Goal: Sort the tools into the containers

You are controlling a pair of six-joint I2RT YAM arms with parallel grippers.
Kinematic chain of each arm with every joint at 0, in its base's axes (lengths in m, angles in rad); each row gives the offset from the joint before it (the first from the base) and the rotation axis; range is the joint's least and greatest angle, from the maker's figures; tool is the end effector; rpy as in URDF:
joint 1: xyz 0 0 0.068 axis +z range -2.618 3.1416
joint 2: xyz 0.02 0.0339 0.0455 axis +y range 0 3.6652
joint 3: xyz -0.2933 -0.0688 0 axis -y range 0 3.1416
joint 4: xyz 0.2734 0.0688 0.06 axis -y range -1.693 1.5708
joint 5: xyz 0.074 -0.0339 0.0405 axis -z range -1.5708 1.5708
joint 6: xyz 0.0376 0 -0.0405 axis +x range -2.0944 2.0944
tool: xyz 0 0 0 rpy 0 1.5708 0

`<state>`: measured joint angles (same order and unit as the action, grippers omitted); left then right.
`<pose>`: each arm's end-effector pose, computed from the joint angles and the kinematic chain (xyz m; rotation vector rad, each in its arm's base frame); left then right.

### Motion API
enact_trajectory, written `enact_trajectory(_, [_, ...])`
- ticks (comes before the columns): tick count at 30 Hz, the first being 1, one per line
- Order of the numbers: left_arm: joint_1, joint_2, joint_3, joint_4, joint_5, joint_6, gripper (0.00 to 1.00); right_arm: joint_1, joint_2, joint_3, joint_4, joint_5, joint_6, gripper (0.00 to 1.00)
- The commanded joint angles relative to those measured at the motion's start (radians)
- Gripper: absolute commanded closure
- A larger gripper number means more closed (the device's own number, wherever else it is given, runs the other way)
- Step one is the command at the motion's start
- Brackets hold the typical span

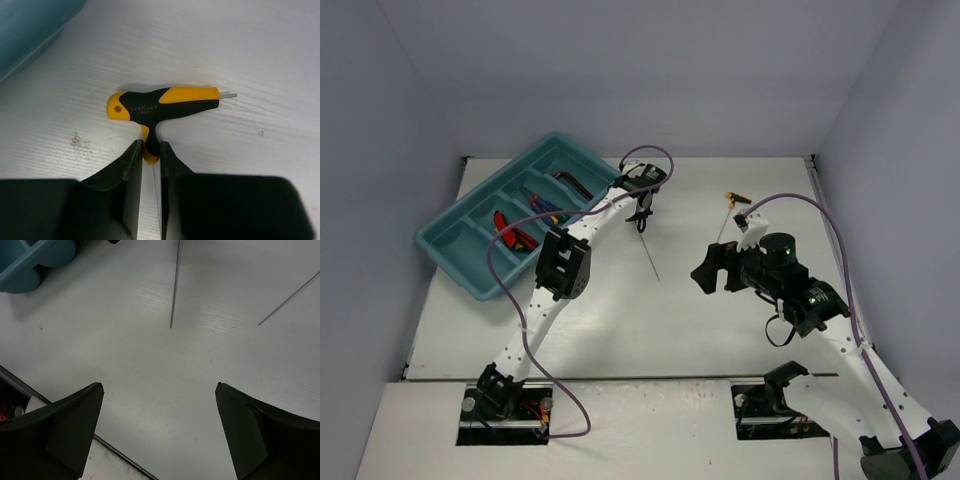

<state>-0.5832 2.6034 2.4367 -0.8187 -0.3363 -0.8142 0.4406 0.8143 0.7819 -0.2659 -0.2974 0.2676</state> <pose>0.5176 -0.3266 0.1864 -0.4118 2.4488 -0.1584 0.1753 0.0948 0.3456 -0.3767 1.8900 0.7598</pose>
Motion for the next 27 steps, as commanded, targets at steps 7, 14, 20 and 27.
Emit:
enact_trajectory(7, [-0.038,-0.273,-0.123,0.007,-0.03,0.036,1.0,0.01,-0.009,0.011,0.03,0.006,-0.011,0.08])
enact_trajectory(14, [-0.021,-0.667,-0.404,0.001,-0.025,0.015,1.0,0.012,-0.017,0.036,0.017,0.024,-0.018,0.08])
enact_trajectory(20, [0.113,-0.961,-0.66,0.004,0.038,0.005,1.0,0.013,-0.014,0.054,0.01,0.018,-0.018,0.08])
enact_trajectory(27, [0.464,-1.22,-0.947,0.015,0.152,0.093,1.0,0.012,-0.004,0.046,0.008,0.018,-0.018,0.08])
